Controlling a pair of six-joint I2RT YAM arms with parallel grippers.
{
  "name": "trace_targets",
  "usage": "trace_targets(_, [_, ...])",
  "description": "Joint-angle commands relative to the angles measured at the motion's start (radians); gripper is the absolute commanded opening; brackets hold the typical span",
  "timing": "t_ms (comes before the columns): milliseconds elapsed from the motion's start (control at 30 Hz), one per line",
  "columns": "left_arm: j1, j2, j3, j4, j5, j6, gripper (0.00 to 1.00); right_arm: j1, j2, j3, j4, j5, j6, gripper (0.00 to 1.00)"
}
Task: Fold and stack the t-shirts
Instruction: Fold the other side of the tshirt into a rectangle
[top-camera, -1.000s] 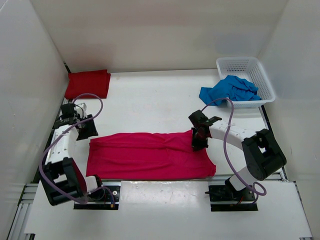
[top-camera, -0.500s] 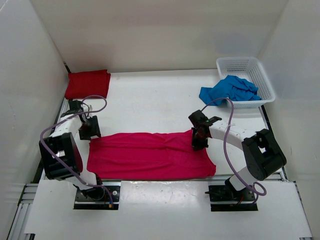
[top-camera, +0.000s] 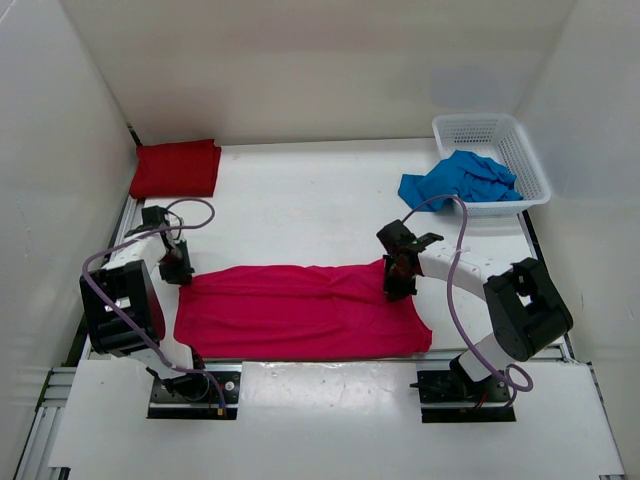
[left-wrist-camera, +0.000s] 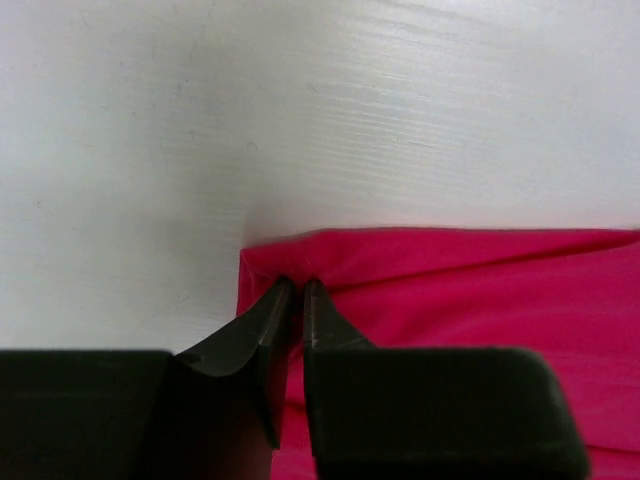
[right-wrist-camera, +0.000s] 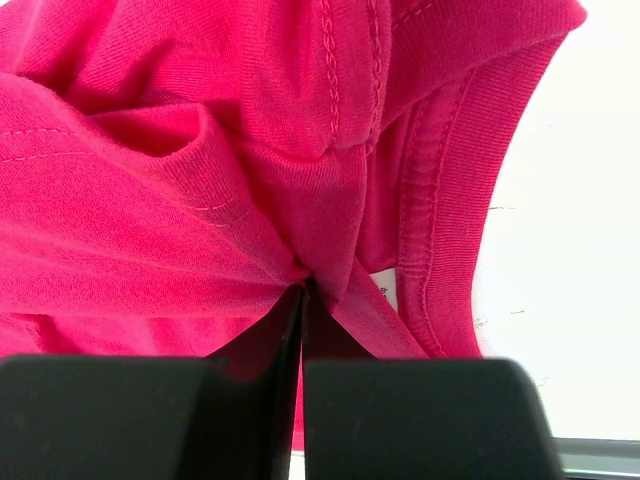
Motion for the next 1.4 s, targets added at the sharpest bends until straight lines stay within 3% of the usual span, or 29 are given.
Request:
trace_targets(0, [-0.001,-0.051,-0.014,0.016,-0.005,0.001,0.21,0.000,-0.017,0.017,0.015,0.049,-0.021,0.00])
trace_targets(33, [-0.001,-0.051,-0.024,0.016,-0.005,0.001,0.15,0.000,-0.017,0.017,0.015,0.059,-0.021,0.00])
trace_targets(167, [-0.001,-0.074,-0.035,0.016,-0.014,0.001,0.11,0.000,-0.017,0.017,0.006,0.059,-0.021,0.00])
trace_targets(500, [-0.001,-0.123,-0.021,0.016,-0.014,0.001,0.11,0.000,-0.046,0.028,-0.004,0.079,-0.021,0.00])
trace_targets(867, [-0.001,-0.084,0.196,-0.030,0.008,0.001,0.11,-0.040,-0.026,0.270,-0.079,0.111,-0.100,0.00])
trace_targets(1033, [-0.001,-0.103,0.184,-0.039,-0.002,0.001,0.11,-0.040,-0.047,0.223,-0.070,0.099,-0.077,0.00])
trace_targets(1067, [-0.001,-0.103,0.174,-0.050,-0.002,0.001,0.13,-0.040,-0.056,0.210,-0.070,0.089,-0.077,0.00])
trace_targets(1100, [-0.001,-0.094,0.152,-0.050,-0.002,0.001,0.31,-0.040,-0.057,0.186,-0.054,0.077,-0.064,0.00])
trace_targets(1200, [-0.001,-0.060,0.131,-0.050,-0.024,0.001,0.63,-0.040,-0.057,0.176,-0.030,0.042,-0.054,0.00])
trace_targets(1367, [-0.001,-0.040,0.167,-0.050,-0.015,0.001,0.70,-0.040,-0.024,0.176,-0.021,0.033,-0.044,0.00])
